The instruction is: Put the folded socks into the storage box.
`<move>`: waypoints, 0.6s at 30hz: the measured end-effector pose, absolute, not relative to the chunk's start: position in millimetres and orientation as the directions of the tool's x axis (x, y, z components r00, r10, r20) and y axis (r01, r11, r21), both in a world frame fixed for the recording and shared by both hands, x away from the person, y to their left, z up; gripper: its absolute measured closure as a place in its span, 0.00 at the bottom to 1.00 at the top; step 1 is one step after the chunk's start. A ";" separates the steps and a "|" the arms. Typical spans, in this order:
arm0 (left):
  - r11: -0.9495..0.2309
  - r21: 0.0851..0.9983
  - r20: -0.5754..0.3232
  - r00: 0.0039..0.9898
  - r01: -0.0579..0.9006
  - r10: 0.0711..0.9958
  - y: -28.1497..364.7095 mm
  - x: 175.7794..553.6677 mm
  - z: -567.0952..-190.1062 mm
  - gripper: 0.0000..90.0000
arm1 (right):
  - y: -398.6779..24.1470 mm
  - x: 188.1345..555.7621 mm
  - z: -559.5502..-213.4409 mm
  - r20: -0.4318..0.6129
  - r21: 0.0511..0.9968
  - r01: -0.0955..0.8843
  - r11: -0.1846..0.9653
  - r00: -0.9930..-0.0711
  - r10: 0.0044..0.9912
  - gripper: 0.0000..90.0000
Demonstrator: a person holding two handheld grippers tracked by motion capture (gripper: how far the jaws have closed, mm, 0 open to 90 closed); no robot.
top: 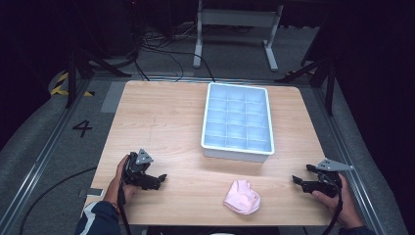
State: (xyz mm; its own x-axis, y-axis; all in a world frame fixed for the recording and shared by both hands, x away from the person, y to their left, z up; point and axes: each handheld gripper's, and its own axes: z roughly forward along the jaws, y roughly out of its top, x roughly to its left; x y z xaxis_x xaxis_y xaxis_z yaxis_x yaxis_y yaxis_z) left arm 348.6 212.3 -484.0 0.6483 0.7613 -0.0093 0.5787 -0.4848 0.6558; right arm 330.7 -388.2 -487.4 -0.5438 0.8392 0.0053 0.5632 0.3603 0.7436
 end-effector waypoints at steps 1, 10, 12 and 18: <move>-0.485 0.656 -0.009 0.649 0.578 0.761 212.3 348.6 -484.0 0.00 | -388.5 330.8 -487.4 0.005 0.743 0.562 0.363 -0.548 0.836 0.23; -0.505 0.657 -0.007 0.674 0.560 0.739 212.5 351.1 -483.9 0.00 | -388.7 331.0 -487.4 0.005 0.740 0.560 0.371 -0.557 0.830 0.21; -0.509 0.656 -0.009 0.680 0.557 0.733 212.6 351.7 -483.9 0.00 | -388.4 331.1 -486.8 0.009 0.738 0.564 0.371 -0.557 0.830 0.21; -0.508 0.656 -0.012 0.681 0.558 0.732 212.6 352.0 -484.0 0.00 | -379.3 332.1 -477.0 -0.018 0.761 0.517 0.392 -0.588 0.809 0.26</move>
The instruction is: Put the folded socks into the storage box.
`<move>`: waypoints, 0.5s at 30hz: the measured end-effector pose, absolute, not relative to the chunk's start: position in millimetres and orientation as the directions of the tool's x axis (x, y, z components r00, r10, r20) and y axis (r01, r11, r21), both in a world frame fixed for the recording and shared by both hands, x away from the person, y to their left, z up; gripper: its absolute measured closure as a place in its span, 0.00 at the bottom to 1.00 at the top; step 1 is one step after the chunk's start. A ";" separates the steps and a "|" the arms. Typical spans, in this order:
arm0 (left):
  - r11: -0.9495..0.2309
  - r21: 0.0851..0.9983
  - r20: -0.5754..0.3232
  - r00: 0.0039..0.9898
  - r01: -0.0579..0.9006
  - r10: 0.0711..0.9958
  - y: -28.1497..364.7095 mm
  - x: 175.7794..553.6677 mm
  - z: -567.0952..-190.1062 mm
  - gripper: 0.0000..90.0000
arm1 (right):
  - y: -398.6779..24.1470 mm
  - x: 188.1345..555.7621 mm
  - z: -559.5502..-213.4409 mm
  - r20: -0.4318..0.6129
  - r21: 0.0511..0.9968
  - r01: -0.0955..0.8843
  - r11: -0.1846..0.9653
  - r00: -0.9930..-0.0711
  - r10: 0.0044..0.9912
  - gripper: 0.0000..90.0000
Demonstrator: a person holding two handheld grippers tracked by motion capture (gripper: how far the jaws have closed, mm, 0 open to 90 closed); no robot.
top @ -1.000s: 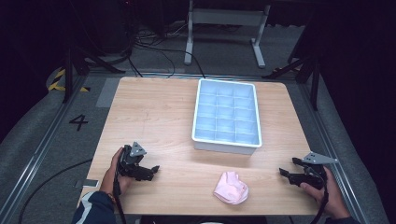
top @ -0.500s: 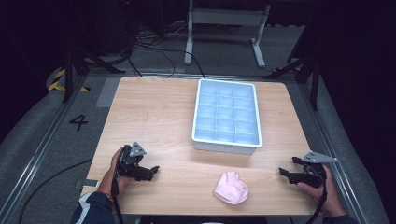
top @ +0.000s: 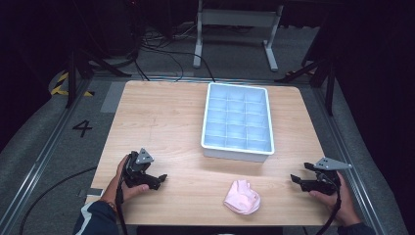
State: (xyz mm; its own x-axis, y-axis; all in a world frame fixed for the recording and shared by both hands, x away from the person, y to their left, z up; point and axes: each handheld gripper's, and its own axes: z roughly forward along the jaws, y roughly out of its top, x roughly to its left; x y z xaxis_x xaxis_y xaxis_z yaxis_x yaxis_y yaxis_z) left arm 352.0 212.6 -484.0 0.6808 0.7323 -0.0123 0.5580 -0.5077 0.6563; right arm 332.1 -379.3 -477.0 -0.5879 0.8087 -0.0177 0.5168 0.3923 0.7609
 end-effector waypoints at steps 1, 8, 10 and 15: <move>-0.508 0.656 -0.012 0.681 0.558 0.732 212.6 352.0 -484.0 0.00 | -377.4 331.2 -473.5 -0.016 0.764 0.511 0.394 -0.596 0.803 0.27; -0.508 0.656 -0.012 0.681 0.558 0.732 212.6 352.0 -484.0 0.00 | -356.0 325.1 -444.7 -0.009 0.795 0.447 0.411 -0.668 0.744 0.27; -0.510 0.655 -0.010 0.682 0.557 0.732 212.7 352.0 -483.9 0.00 | -352.1 325.1 -442.6 -0.009 0.794 0.444 0.414 -0.674 0.739 0.27; -0.510 0.655 -0.009 0.681 0.557 0.732 212.7 351.9 -483.9 0.00 | -311.9 328.2 -429.6 -0.004 0.787 0.409 0.461 -0.745 0.667 0.28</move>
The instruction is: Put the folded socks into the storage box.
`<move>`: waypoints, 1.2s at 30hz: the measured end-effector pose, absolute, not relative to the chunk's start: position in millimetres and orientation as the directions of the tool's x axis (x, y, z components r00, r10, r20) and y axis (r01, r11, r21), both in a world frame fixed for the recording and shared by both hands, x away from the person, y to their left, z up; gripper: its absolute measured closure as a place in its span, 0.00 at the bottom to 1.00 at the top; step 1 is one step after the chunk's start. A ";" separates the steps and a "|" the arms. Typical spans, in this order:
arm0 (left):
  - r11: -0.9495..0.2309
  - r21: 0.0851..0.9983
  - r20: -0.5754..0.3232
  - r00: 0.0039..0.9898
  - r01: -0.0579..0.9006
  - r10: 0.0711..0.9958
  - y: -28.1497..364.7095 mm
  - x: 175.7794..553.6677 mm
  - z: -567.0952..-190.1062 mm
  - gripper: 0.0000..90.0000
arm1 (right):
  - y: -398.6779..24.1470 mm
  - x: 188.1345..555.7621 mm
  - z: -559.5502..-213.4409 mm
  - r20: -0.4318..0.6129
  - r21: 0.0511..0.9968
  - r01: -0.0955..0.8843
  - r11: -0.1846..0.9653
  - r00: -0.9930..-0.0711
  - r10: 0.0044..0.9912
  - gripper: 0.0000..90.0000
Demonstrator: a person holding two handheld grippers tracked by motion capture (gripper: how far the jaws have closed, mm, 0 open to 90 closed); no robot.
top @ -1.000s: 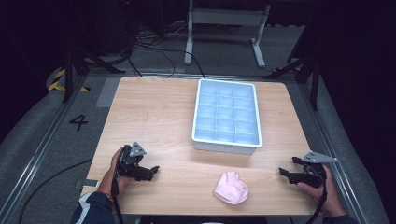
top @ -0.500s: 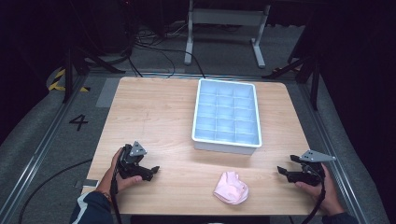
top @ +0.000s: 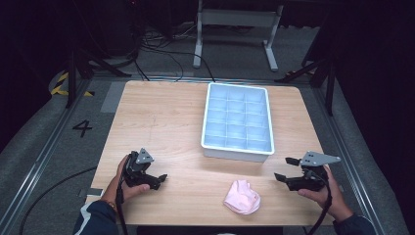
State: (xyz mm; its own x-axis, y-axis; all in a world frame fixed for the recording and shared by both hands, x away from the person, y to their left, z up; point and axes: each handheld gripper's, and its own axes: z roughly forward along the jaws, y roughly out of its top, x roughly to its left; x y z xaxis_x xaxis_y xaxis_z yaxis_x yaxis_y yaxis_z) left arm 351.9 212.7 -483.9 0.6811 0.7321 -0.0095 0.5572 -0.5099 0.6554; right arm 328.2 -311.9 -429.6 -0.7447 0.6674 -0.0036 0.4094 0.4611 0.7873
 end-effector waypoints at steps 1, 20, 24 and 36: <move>-0.510 0.655 -0.009 0.681 0.557 0.732 212.7 351.9 -483.9 0.00 | -303.7 327.9 -428.1 -0.009 0.783 0.401 0.476 -0.757 0.654 0.28; -0.509 0.656 -0.010 0.681 0.557 0.732 212.6 351.7 -484.0 0.00 | -220.9 305.4 -466.4 0.033 0.669 0.376 0.641 -0.876 0.480 0.27; -0.509 0.656 -0.009 0.681 0.557 0.732 212.6 351.8 -484.0 0.00 | -216.3 304.2 -472.1 0.028 0.662 0.377 0.648 -0.876 0.481 0.20; -0.509 0.656 -0.009 0.681 0.557 0.732 212.6 351.7 -484.0 0.00 | -215.4 302.1 -471.0 0.066 0.659 0.338 0.672 -0.916 0.396 0.53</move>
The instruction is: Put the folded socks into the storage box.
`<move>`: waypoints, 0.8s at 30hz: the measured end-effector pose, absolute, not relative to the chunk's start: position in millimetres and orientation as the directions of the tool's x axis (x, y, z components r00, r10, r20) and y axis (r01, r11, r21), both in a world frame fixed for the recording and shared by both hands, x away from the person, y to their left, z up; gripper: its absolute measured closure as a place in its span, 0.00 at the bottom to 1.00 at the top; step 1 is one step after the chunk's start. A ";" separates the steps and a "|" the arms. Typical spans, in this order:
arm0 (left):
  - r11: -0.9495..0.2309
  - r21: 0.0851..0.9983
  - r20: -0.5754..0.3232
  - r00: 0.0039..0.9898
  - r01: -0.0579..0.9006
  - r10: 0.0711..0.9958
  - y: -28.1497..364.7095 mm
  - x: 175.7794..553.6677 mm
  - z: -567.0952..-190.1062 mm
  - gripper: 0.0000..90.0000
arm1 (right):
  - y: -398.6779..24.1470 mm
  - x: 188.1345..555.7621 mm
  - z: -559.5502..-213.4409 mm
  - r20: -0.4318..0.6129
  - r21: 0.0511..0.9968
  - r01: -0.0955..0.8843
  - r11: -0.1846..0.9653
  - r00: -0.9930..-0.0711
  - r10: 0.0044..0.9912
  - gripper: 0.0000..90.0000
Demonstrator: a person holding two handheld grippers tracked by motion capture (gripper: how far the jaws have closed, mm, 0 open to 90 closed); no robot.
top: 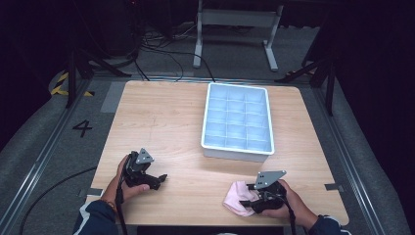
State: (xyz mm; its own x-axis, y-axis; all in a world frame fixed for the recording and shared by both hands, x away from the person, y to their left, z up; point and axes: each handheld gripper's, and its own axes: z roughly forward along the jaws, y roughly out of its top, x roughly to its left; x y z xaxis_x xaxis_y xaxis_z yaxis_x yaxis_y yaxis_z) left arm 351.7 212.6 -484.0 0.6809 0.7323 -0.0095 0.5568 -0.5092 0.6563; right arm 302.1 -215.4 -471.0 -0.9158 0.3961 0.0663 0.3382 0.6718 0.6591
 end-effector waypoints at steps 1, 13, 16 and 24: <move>-0.510 0.656 -0.008 0.680 0.557 0.733 212.7 351.7 -483.9 0.00 | -215.5 301.4 -470.6 0.073 0.659 0.336 0.673 -0.919 0.388 0.59; -0.506 0.657 -0.009 0.678 0.558 0.735 212.4 351.5 -484.0 0.00 | -217.4 299.0 -466.2 0.055 0.679 0.267 0.684 -0.948 0.315 0.87; -0.506 0.657 -0.009 0.678 0.558 0.735 212.4 351.5 -484.0 0.00 | -222.9 299.6 -460.4 0.037 0.703 0.257 0.663 -0.944 0.327 0.87; -0.506 0.657 -0.008 0.677 0.559 0.736 212.3 351.4 -484.0 0.00 | -241.1 304.6 -444.3 0.001 0.765 0.244 0.596 -0.926 0.377 0.88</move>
